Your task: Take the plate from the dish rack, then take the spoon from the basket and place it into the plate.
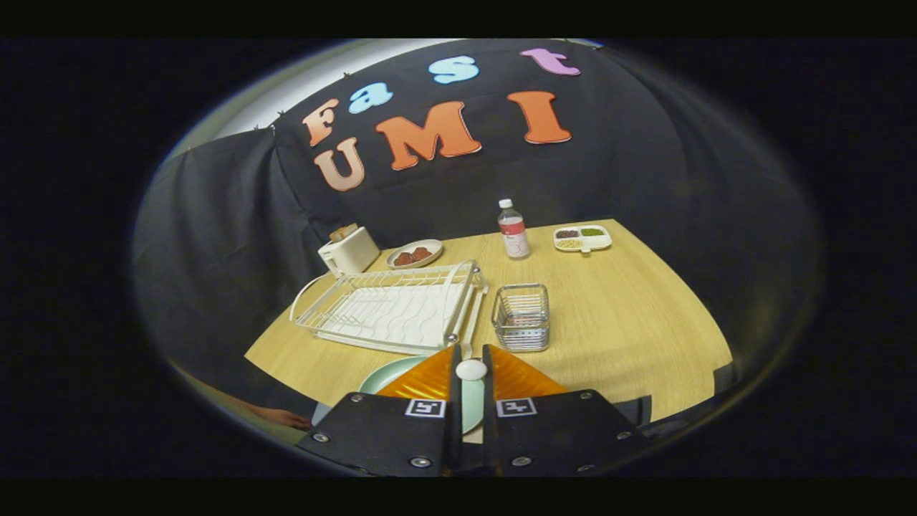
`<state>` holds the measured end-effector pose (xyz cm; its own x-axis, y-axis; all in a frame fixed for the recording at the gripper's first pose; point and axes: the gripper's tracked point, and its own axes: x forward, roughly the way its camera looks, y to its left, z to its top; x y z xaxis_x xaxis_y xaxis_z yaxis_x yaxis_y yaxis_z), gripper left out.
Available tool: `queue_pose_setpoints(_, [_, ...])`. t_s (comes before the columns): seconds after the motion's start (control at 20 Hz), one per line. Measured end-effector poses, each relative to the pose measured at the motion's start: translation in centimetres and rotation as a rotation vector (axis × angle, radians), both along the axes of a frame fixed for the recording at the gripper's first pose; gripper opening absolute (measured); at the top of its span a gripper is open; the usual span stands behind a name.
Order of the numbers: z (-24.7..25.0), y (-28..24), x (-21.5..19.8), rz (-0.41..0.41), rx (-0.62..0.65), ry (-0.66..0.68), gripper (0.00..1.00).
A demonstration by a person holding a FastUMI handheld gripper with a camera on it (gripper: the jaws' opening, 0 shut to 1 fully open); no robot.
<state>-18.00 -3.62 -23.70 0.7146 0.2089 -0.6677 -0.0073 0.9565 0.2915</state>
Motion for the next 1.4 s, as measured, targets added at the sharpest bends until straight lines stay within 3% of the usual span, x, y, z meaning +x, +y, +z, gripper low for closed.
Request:
queue_pose_setpoints(0.5, [-4.6, 5.9, 0.7, 0.142, 0.069, 0.037, 0.11])
queue_pose_setpoints(0.8, [-6.5, 7.8, 0.4, 0.176, 0.13, 0.075, 0.13])
queue_pose_setpoints(1.1, [-8.1, 6.9, -0.8, 0.11, 0.191, 0.165, 0.18])
queue_pose_setpoints(1.4, [-7.7, 4.4, -0.3, 0.019, 0.189, 0.173, 0.43])
